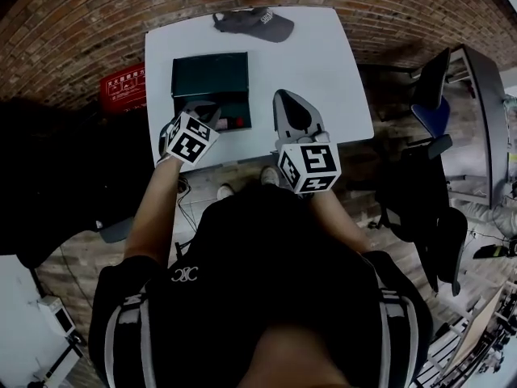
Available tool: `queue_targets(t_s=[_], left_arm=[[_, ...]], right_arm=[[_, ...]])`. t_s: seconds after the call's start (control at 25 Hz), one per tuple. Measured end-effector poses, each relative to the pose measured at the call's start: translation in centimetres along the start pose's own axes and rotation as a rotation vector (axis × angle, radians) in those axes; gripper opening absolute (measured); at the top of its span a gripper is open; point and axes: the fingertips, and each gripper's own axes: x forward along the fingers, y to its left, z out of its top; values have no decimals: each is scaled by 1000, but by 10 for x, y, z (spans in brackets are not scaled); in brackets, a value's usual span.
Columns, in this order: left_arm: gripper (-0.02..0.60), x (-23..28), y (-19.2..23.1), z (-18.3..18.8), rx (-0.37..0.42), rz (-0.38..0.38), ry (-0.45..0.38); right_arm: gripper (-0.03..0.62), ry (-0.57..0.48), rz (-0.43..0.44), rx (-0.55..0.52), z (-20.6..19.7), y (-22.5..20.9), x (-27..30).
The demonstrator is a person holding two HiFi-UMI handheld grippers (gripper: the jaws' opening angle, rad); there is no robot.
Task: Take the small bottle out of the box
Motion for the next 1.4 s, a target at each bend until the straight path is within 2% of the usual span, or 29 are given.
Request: queue_targets(t_s=[0.16, 0.36, 0.52, 0.76, 1.0, 1.16, 1.28, 1.4], left_arm=[[14, 14, -9, -12, 67, -66, 72], [15, 29, -20, -21, 111, -124, 129], [84, 42, -26, -29, 168, -153, 173], [107, 61, -26, -41, 284, -164, 270], [123, 72, -31, -46, 334, -287, 338], [132, 76, -34, -50, 353, -347, 381], [139, 78, -40, -55, 401, -389, 416], [147, 83, -44, -55, 428, -412, 411]], right_arm=[[31, 11, -12, 1, -4, -7, -2], [31, 21, -41, 5, -9, -17, -11], [31, 30, -72, 5, -13, -26, -16], [31, 38, -98, 2, -16, -33, -23], [31, 46, -127, 17, -20, -42, -31], [31, 47, -137, 26, -22, -45, -34], [31, 46, -139, 27, -21, -45, -35], [31, 45, -138, 27, -20, -43, -33]])
